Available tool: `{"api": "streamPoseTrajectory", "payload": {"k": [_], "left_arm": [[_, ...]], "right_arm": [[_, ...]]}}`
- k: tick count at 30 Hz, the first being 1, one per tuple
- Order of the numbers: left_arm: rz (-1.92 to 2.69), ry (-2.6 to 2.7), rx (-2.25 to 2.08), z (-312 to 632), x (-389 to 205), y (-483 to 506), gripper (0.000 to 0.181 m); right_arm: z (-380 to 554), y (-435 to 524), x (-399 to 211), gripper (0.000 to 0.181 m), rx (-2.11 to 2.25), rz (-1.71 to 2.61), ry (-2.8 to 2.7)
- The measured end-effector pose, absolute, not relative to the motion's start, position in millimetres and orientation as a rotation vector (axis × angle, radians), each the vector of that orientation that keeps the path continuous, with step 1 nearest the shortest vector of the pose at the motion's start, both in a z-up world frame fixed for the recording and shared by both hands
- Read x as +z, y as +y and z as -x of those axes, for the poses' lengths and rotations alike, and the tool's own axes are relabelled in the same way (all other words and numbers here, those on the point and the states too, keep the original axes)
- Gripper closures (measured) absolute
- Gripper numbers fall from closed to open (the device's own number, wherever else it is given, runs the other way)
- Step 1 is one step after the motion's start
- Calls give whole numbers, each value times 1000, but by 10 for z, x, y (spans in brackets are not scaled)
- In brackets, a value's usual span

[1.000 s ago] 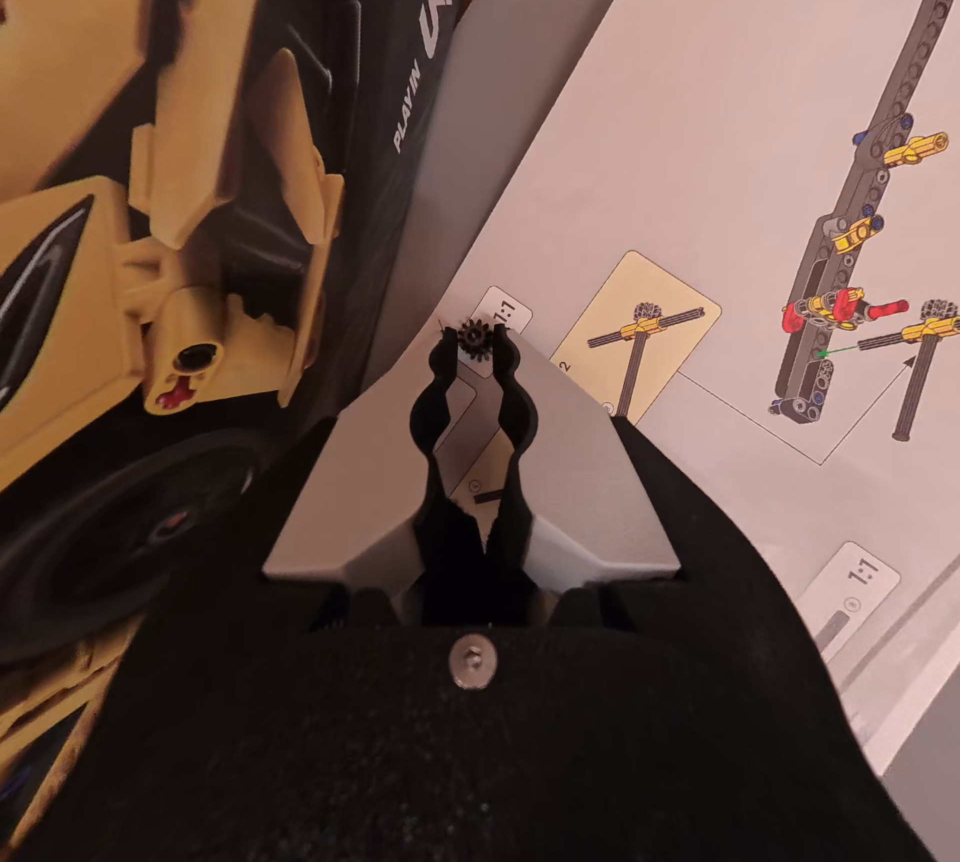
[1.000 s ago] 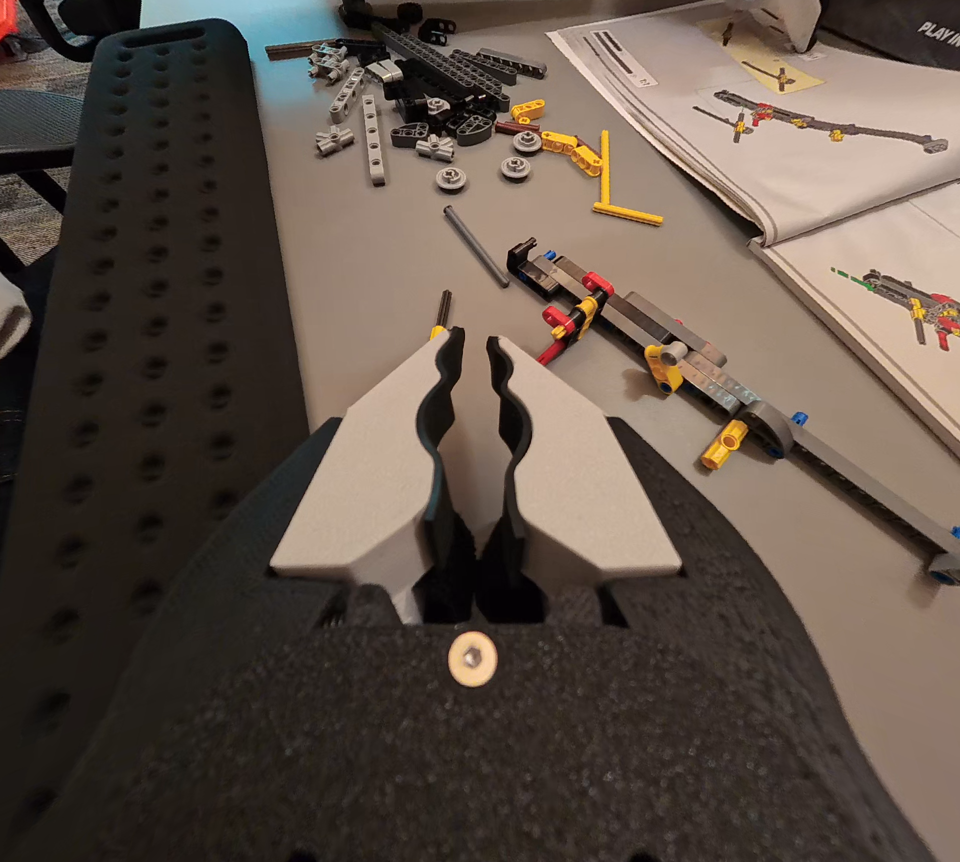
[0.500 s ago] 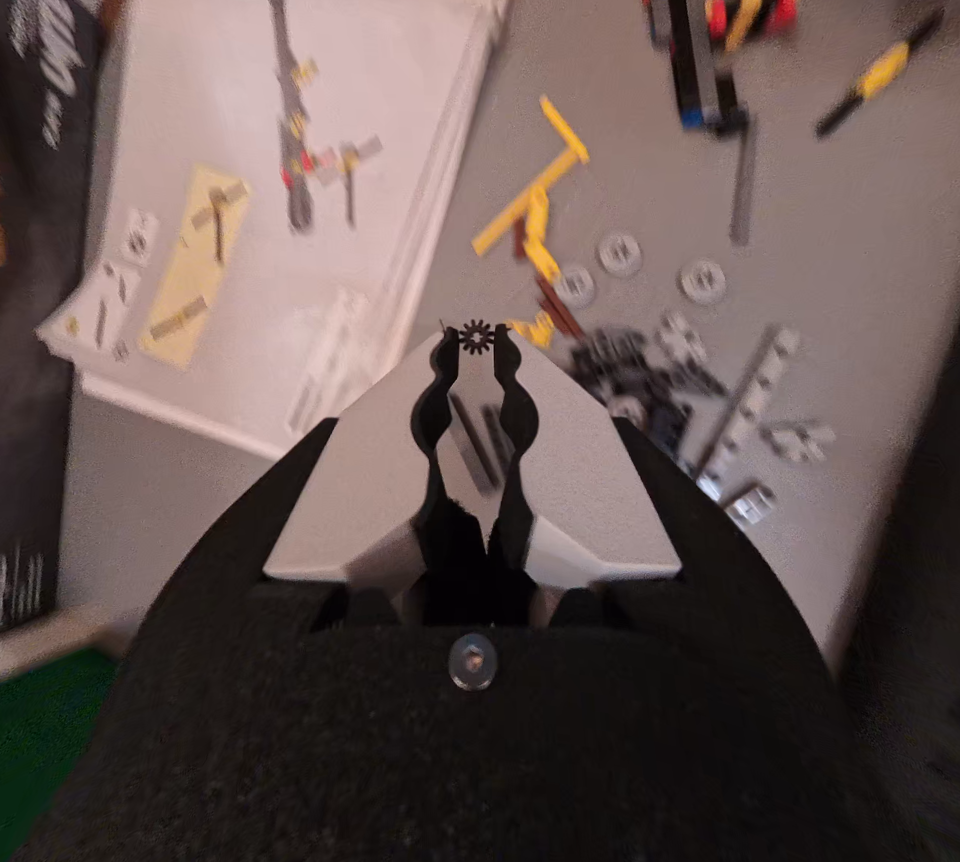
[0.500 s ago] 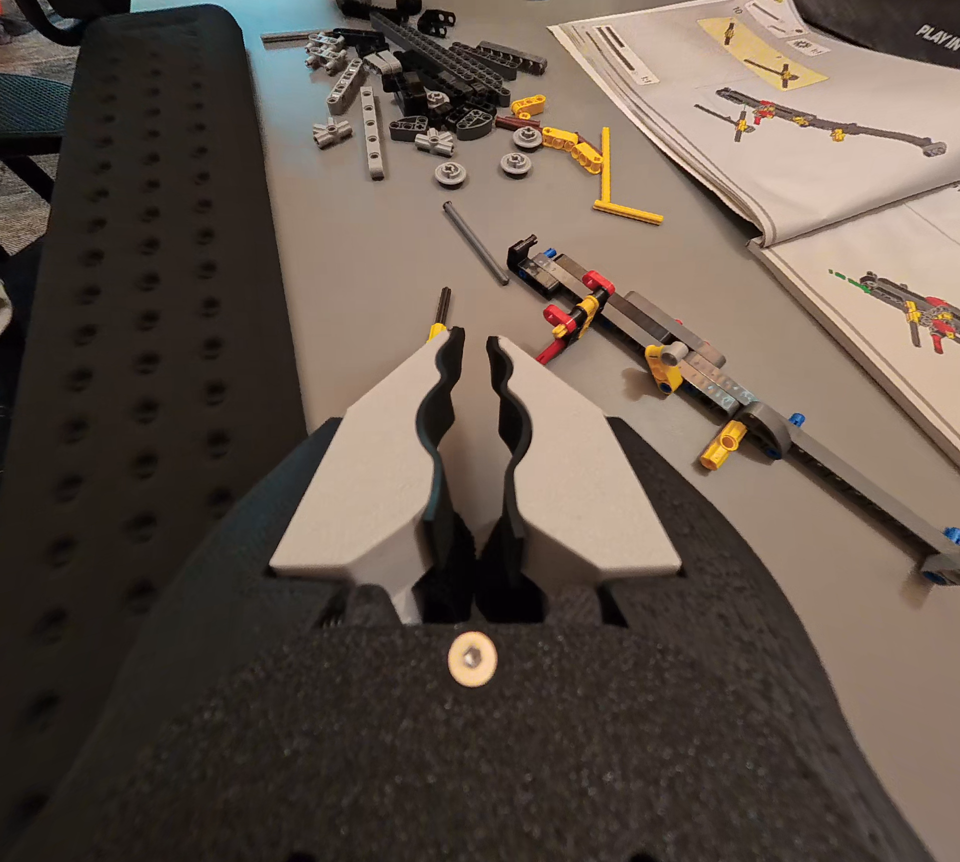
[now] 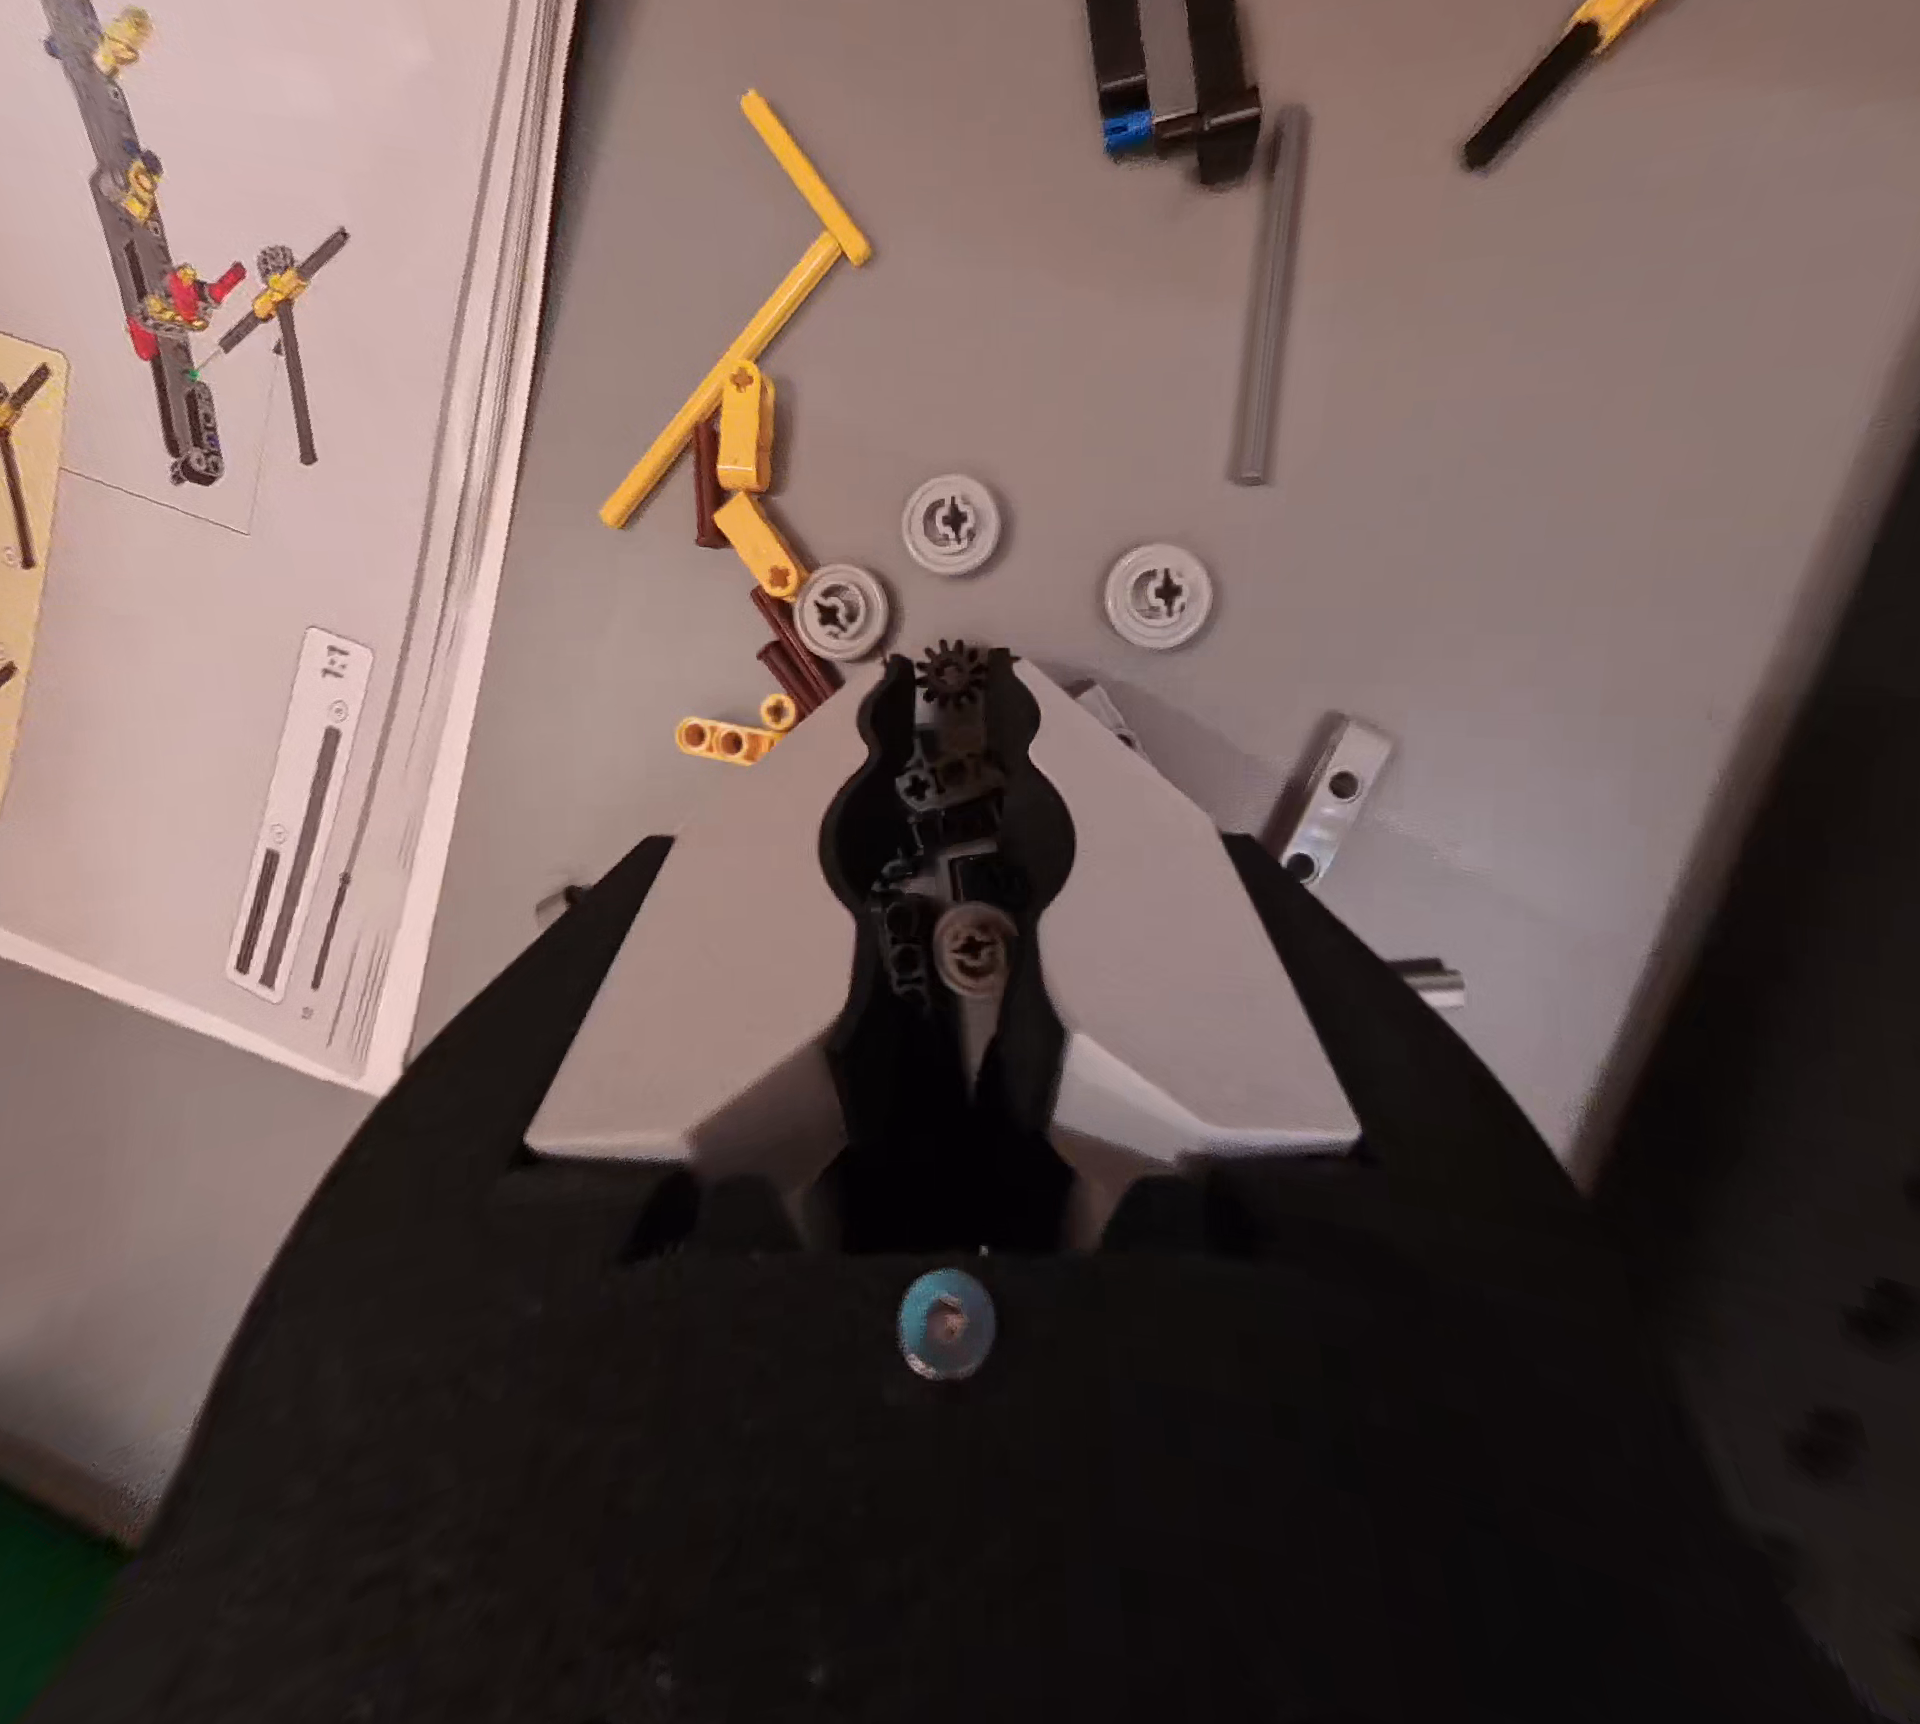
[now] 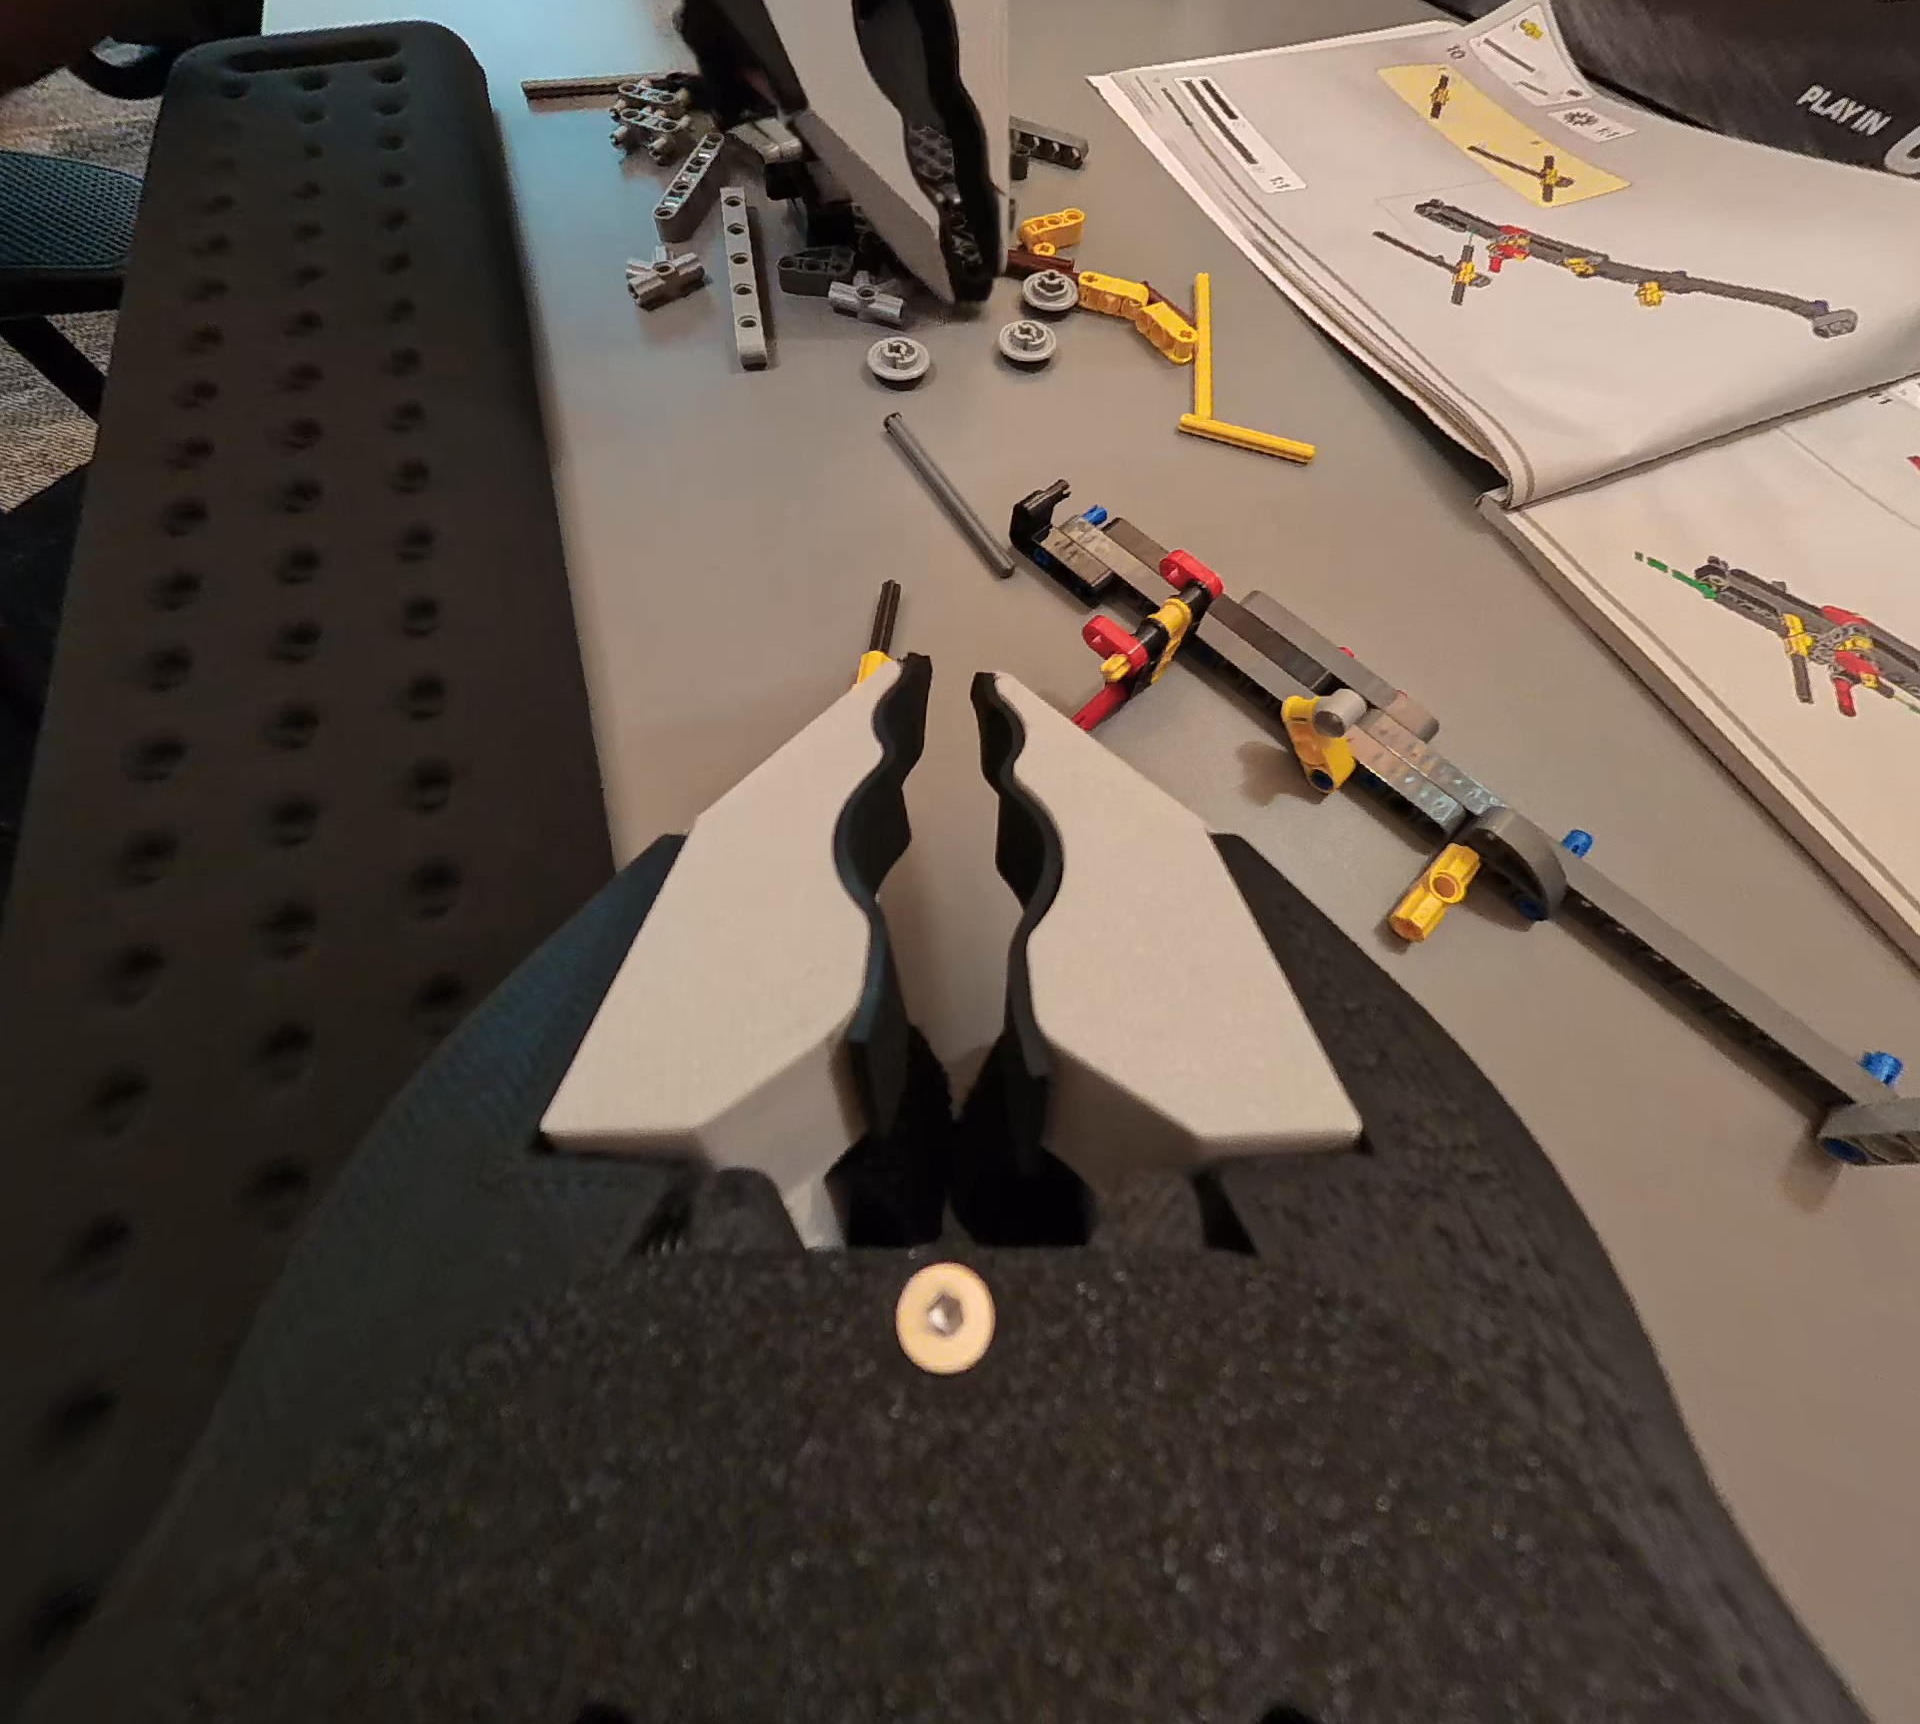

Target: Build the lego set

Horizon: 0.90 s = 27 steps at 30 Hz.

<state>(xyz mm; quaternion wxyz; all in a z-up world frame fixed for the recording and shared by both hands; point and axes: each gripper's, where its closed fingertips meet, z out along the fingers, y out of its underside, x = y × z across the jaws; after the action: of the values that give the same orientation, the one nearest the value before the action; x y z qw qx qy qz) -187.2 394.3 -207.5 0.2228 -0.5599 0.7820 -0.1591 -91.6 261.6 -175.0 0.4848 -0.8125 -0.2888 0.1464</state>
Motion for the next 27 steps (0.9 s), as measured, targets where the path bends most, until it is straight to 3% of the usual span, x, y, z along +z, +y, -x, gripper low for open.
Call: {"api": "streamPoseTrajectory", "payload": {"k": [7,9,14,18,27], "left_arm": [[1533,2292,-482,1817,-2122,3922,170],[1551,2290,-470,1824,-2106,3964,162],[1590,1921,-751,1993,-1392,4113,153],[1587,1580,-828,2482,-948,4162,156],[1811,1569,-517,3326,-1625,3696,158]], "right_arm": [[936,2606,-1772,173,357,1986,-724],[932,2608,-1764,173,361,1982,-718],[921,2610,-1733,173,379,1970,-700],[902,2629,-1723,173,381,1970,-679],[852,2658,-1698,173,376,1966,-639]]}}
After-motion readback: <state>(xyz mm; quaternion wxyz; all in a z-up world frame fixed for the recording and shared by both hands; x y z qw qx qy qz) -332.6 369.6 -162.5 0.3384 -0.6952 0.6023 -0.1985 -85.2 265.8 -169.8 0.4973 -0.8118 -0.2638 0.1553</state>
